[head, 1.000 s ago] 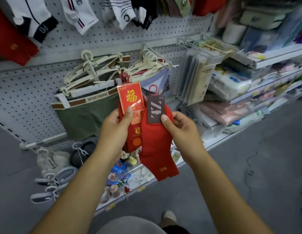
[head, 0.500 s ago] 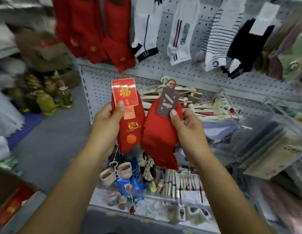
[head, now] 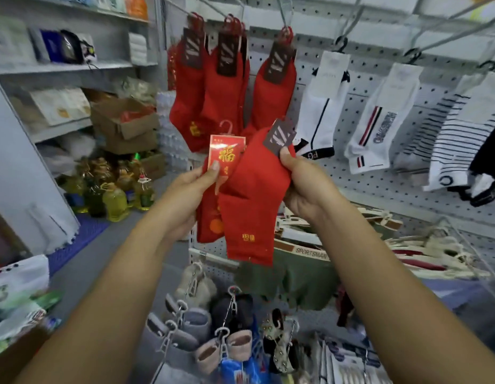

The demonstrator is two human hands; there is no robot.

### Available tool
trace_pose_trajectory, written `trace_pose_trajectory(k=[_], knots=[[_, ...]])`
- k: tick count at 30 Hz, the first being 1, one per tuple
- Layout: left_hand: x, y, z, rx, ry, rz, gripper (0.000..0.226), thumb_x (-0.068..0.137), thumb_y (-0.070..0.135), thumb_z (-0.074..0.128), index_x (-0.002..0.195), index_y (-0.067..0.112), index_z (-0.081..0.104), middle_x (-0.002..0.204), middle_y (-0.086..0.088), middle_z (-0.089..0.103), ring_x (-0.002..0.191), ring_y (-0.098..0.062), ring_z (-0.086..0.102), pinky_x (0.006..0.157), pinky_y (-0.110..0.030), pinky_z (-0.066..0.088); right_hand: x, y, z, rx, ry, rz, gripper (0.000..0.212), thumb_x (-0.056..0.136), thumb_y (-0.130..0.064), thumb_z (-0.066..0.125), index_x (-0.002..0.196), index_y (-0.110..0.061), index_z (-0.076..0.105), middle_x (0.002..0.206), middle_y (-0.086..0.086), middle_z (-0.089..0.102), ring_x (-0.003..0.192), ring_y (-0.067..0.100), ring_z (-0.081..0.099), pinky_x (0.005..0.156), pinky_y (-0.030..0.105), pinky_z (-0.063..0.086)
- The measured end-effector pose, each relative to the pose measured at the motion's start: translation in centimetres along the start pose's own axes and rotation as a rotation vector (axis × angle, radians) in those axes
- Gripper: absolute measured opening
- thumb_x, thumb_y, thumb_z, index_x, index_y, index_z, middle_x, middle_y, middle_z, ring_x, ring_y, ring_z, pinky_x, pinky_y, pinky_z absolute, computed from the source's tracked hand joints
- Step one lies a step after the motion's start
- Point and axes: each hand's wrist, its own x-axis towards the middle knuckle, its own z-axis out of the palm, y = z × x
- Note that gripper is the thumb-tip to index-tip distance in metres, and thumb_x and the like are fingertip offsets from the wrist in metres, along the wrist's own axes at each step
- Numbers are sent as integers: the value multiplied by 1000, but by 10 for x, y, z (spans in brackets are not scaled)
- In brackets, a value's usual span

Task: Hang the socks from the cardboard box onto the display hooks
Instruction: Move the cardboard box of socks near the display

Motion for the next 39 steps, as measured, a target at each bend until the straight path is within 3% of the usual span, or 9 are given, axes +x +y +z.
trace_pose_trajectory(k=[4,7,10,14,18,21,27,35,39], knots=[[28,4,-18,-82,-78,-25,48,80,46,66,114,13,73,102,-8,79,89,-16,76,81,-30,62,35,11,19,-20,130,-32,24,105,-26,50,119,-11,63,121,13,71,96,24,66,89,40,55],[46,0,-38,0,-118,-26,42,72,28,79,110,13,73,104,-12,79,84,-18,76,72,-27,62,49,21,25,-59,189,-63,25,106,-27,49,118,-11,63,104,7,75,91,22,71,72,35,62],[67,-4,-55,79,-109,-50,41,71,17,85,109,10,74,100,-12,79,82,-20,77,66,-28,60,58,33,33,-149,225,-123,21,106,-27,49,101,-19,68,109,13,74,93,24,71,82,44,61],[92,-12,-69,156,-111,-49,31,80,18,84,108,12,75,98,-9,80,89,-24,77,75,-33,61,67,42,39,-234,315,-224,23,104,-35,51,107,-15,61,116,21,70,104,34,70,89,57,57],[107,-23,-70,197,-118,-27,21,85,27,81,104,18,76,95,-5,80,89,-24,77,83,-39,61,70,49,27,-418,552,-395,21,101,-39,50,98,-19,54,104,14,69,93,26,68,86,54,57],[113,-26,-68,205,-82,3,19,86,31,80,102,21,75,91,-2,80,84,-22,77,74,-37,61,65,50,11,-559,670,-476,18,103,-33,48,103,-16,52,94,7,64,84,20,63,81,46,56],[113,-31,-59,131,21,55,12,90,29,77,98,21,72,81,4,79,72,-12,76,55,-24,57,63,51,-9,-660,655,-494,15,104,-29,49,106,-15,53,87,-2,60,79,12,59,64,29,47],[109,-23,-40,108,162,213,25,86,49,76,99,29,74,92,0,78,84,-19,77,76,-43,63,60,24,-7,-651,631,-571,17,103,-29,51,100,-12,53,83,1,57,72,13,53,65,31,42],[107,-3,-23,54,174,311,14,90,44,74,96,31,72,89,9,78,82,-8,75,77,-36,61,64,-4,6,-623,586,-597,14,102,-31,53,100,-17,54,94,8,65,82,19,62,72,39,51]])
